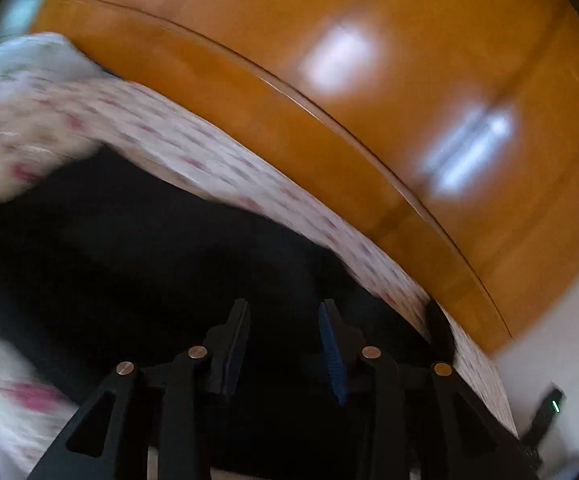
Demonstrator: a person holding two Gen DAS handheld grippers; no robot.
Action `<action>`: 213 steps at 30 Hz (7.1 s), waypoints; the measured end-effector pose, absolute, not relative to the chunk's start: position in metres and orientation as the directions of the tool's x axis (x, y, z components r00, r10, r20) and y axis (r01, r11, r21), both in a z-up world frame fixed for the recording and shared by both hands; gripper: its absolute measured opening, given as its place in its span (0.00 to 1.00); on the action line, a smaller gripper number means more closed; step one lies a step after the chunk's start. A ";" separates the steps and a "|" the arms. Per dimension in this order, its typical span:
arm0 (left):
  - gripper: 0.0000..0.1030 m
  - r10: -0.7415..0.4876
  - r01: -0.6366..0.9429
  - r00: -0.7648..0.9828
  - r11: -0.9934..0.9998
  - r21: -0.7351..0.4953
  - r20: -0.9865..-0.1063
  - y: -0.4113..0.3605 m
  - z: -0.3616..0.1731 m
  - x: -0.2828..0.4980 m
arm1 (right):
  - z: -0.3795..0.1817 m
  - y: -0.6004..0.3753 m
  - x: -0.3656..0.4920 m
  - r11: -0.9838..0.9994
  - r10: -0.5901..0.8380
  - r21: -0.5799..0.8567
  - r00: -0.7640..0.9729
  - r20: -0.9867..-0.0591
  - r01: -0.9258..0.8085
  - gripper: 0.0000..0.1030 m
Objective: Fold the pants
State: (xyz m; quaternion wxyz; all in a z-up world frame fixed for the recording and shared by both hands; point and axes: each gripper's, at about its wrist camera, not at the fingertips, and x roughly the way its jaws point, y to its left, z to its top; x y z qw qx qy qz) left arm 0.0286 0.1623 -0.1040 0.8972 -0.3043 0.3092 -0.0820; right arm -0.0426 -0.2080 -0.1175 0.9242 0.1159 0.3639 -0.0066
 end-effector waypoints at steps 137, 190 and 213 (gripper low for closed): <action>0.47 -0.587 0.808 0.368 0.586 -0.066 -0.721 -0.150 -0.126 -0.001 | -0.134 -0.444 -0.072 0.654 -0.043 0.535 0.733 -0.679 0.534 0.39; 0.35 -0.607 0.810 0.355 0.579 -0.090 -0.711 -0.170 -0.127 -0.010 | -0.148 -0.488 -0.137 0.495 0.005 0.717 0.823 -0.567 0.491 0.13; 0.51 -0.682 0.587 0.372 0.699 -0.409 -0.630 -0.075 -0.094 0.032 | -0.070 -0.433 -0.134 0.765 -0.414 0.225 0.728 -0.547 0.604 0.25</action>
